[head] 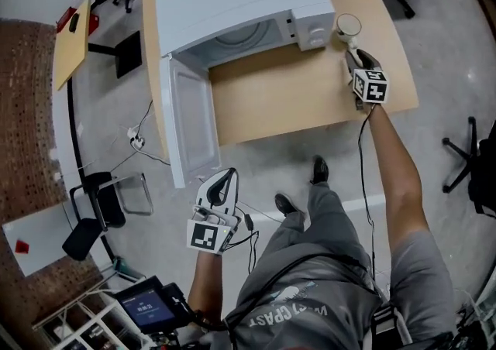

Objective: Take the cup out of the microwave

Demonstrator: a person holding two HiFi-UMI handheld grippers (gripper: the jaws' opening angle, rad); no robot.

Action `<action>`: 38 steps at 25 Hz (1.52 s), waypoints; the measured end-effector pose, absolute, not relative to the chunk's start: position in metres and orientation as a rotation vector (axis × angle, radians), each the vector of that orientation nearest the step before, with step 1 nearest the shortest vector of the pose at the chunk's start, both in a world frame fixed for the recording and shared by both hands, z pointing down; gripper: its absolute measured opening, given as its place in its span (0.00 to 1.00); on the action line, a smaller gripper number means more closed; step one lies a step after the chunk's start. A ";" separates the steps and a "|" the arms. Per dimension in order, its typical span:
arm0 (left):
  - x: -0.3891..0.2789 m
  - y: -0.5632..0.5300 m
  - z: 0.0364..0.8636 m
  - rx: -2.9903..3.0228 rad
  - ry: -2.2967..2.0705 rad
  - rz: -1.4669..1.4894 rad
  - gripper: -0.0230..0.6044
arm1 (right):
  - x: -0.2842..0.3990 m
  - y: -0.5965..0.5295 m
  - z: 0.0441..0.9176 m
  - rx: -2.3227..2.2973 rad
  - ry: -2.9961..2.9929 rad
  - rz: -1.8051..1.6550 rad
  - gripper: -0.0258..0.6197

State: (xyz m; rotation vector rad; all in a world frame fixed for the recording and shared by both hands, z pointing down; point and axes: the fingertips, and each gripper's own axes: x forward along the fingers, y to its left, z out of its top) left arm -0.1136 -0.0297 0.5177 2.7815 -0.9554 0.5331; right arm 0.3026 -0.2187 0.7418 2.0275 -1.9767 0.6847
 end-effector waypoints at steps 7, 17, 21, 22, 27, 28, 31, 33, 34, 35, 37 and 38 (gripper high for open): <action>-0.131 -0.011 0.498 2.840 -0.998 0.478 0.08 | 0.281 -0.188 0.720 2.067 -1.996 0.691 0.22; -0.160 0.014 0.455 2.959 -1.003 0.406 0.08 | 0.213 -0.118 0.616 1.949 -2.135 0.411 0.22; -0.182 0.037 0.422 2.990 -1.012 0.340 0.08 | 0.171 -0.077 0.531 1.953 -2.214 0.272 0.06; -0.187 0.044 0.414 2.998 -1.012 0.326 0.08 | 0.160 -0.066 0.510 1.957 -2.234 0.243 0.06; -0.189 0.052 0.401 3.042 -0.998 0.282 0.08 | 0.127 -0.030 0.450 1.970 -2.332 0.148 0.06; -0.187 0.053 0.399 3.055 -0.993 0.280 0.08 | 0.122 -0.022 0.442 1.973 -2.351 0.137 0.06; -0.188 0.062 0.394 3.091 -0.972 0.279 0.08 | 0.101 0.005 0.420 1.945 -2.407 0.098 0.06; -0.193 0.070 0.387 3.116 -0.962 0.274 0.08 | 0.083 0.025 0.402 1.914 -2.441 0.062 0.06; -0.197 0.075 0.382 3.131 -0.959 0.272 0.08 | 0.074 0.035 0.392 1.901 -2.457 0.043 0.06; -0.202 0.080 0.377 3.146 -0.956 0.266 0.08 | 0.064 0.045 0.381 1.886 -2.472 0.024 0.06; -0.215 0.091 0.365 3.174 -0.955 0.235 0.08 | 0.041 0.067 0.358 1.852 -2.503 -0.018 0.06; -0.222 0.097 0.359 3.185 -0.953 0.215 0.08 | 0.029 0.078 0.347 1.833 -2.518 -0.040 0.06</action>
